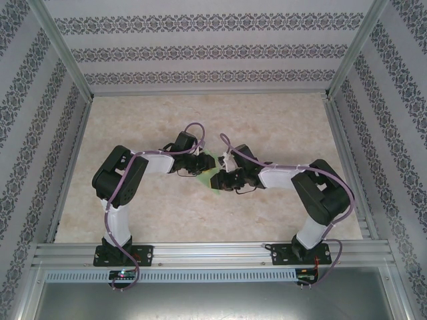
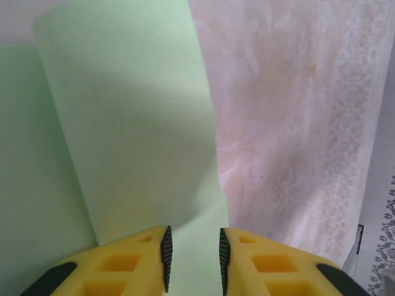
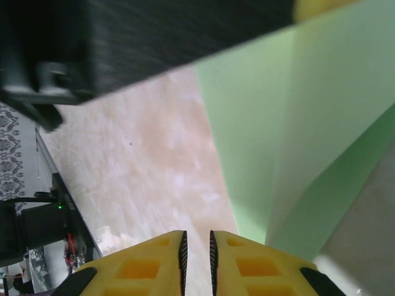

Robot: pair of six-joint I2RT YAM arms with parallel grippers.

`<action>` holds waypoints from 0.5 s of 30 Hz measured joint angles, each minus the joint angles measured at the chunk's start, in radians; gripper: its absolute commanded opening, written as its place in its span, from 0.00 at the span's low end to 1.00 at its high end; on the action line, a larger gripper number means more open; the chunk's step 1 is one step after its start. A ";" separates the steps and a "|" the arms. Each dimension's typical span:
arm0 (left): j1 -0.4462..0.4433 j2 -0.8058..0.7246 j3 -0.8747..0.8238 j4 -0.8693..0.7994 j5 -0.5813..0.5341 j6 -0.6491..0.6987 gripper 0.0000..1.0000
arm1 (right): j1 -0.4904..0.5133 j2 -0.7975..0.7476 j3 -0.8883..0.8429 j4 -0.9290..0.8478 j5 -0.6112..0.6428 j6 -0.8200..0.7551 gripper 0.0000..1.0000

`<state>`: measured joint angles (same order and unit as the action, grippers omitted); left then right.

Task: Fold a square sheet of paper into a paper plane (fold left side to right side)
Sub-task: Fourth fold the wing at the center of the table.

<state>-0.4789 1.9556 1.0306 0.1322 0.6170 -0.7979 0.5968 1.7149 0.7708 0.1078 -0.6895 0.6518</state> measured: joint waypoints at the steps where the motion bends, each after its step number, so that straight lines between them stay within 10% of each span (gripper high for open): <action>1: 0.000 0.000 0.000 0.000 0.000 0.000 0.31 | 0.000 0.008 0.000 -0.002 0.000 0.000 0.20; 15: 0.000 0.000 0.000 0.000 0.000 0.000 0.31 | 0.002 0.024 0.001 -0.040 0.024 -0.026 0.20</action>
<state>-0.4789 1.9556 1.0306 0.1322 0.6170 -0.7975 0.5983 1.7386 0.7715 0.0677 -0.6655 0.6262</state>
